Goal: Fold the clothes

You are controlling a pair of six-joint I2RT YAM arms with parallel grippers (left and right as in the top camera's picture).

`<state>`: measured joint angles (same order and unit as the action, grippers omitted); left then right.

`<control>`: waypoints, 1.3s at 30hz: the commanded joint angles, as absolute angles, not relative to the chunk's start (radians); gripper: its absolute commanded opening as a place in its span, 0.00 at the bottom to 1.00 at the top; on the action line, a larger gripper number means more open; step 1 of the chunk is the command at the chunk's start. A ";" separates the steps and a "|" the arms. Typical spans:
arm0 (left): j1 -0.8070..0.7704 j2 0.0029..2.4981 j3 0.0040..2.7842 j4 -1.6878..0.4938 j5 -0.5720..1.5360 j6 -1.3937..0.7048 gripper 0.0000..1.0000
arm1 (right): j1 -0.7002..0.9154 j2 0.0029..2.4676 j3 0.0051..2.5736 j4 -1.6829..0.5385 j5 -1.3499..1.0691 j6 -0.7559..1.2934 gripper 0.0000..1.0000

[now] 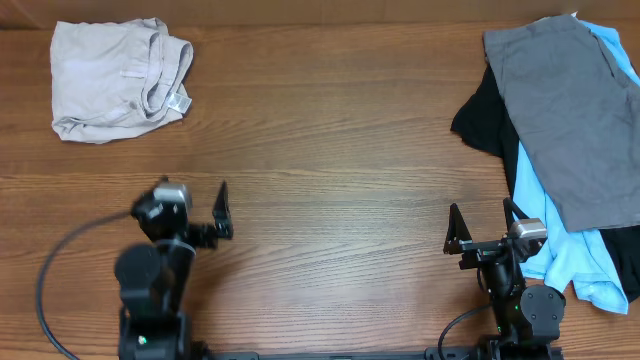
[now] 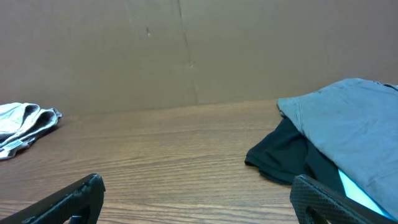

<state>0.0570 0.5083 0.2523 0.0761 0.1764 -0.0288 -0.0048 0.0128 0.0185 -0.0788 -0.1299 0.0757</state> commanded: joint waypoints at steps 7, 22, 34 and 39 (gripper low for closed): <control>0.059 0.142 0.004 0.045 0.173 -0.067 1.00 | 0.000 0.003 0.008 -0.073 -0.124 0.079 1.00; 0.059 0.004 0.005 -0.064 0.138 -0.067 1.00 | 0.000 0.003 0.008 -0.073 -0.124 0.079 1.00; 0.059 0.004 0.005 -0.064 0.138 -0.067 1.00 | 0.000 0.003 0.008 -0.073 -0.124 0.079 1.00; 0.059 0.004 0.005 -0.064 0.138 -0.067 1.00 | 0.000 0.003 0.008 -0.073 -0.124 0.079 1.00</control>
